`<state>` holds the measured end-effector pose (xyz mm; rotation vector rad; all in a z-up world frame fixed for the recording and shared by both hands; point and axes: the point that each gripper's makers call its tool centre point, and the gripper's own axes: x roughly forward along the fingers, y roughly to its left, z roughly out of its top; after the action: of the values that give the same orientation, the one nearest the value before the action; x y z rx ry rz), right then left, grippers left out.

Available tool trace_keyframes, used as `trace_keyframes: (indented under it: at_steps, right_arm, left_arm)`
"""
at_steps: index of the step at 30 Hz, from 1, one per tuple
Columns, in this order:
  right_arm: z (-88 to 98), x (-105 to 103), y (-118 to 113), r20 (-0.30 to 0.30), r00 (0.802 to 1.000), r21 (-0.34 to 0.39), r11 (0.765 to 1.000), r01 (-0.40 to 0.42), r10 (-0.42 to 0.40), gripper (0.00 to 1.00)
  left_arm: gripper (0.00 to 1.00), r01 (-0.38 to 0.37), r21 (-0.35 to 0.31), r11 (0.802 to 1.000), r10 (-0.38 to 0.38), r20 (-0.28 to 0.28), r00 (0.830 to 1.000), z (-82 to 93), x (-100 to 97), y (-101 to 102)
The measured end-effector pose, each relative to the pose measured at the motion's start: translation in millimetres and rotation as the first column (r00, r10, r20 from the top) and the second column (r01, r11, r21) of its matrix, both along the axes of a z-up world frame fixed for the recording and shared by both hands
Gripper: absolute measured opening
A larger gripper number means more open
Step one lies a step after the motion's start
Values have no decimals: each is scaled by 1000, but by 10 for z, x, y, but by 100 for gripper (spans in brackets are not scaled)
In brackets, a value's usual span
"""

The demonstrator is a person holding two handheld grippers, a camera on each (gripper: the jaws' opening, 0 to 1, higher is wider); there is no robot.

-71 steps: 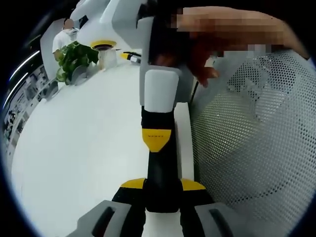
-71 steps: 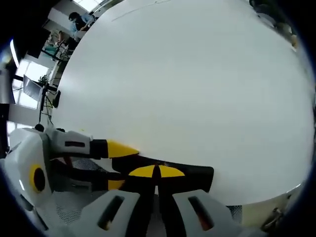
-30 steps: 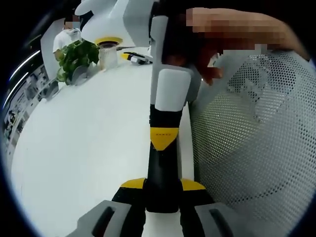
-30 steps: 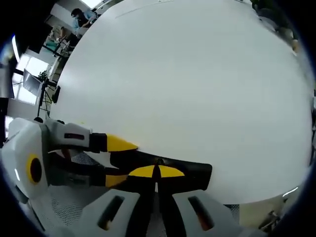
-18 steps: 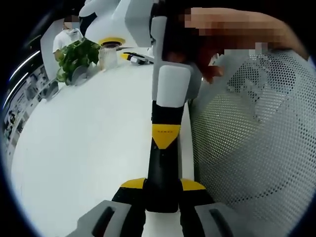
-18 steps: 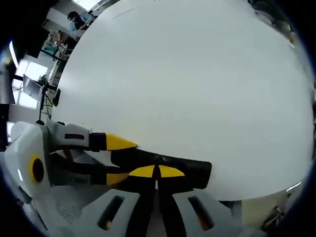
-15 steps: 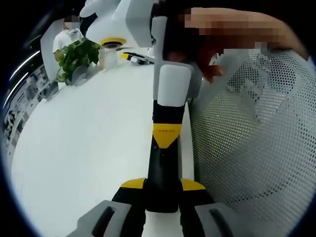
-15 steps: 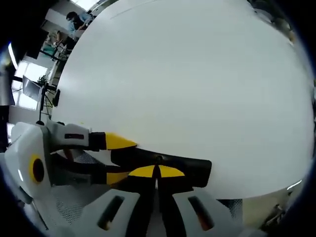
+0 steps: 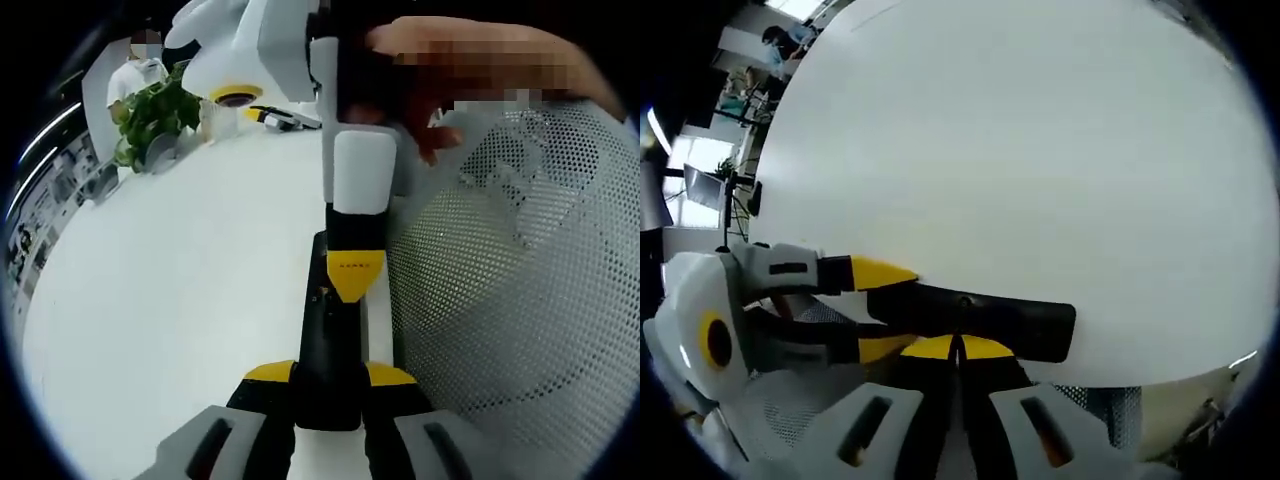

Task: Press the specified remote control buttons in sequence, fully releasing each button before pressing the next.

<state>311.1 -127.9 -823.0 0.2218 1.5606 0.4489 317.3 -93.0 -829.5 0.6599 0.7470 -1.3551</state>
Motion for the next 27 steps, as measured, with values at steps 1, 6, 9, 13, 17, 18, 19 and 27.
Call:
trace_keyframes:
  at_steps: [1, 6, 9, 13, 17, 18, 19, 27]
  right_arm:
    - [0, -1, -1, -1, 1000, 0, 1000, 0, 0, 0]
    - [-14, -42, -12, -36, 999, 4, 1000, 19, -19, 0]
    - [-7, -47, 2, -30, 1000, -6, 1000, 1, -1, 0]
    - [-24, -46, -1, -28, 999, -17, 1000, -16, 15, 0]
    - [-45, -52, 3, -35, 999, -30, 999, -41, 40, 0]
    - [-49, -49, 1, -34, 999, -30, 999, -43, 42, 0]
    - [-50, -51, -4, -37, 998, -30, 999, -43, 42, 0]
    - [-38, -57, -3, -48, 999, -19, 999, -28, 27, 0]
  left_arm:
    - [24, 0, 0, 1000, 0, 0, 1000, -2, 2, 0]
    - [24, 0, 0, 1000, 0, 0, 1000, 0, 0, 3]
    - [24, -1, -2, 1000, 1, -1, 1000, 0, 2, 2]
    - [24, -3, -4, 1000, 3, -1, 1000, 1, 2, 0]
    - [24, -5, -11, 1000, 5, -3, 1000, 2, -4, -2]
    - [24, -6, -11, 1000, 6, -4, 1000, 1, -4, -2]
    - [24, -4, -11, 1000, 4, -3, 1000, 0, -5, -2]
    - [25, 5, -6, 1000, -5, 4, 1000, 2, -5, -3]
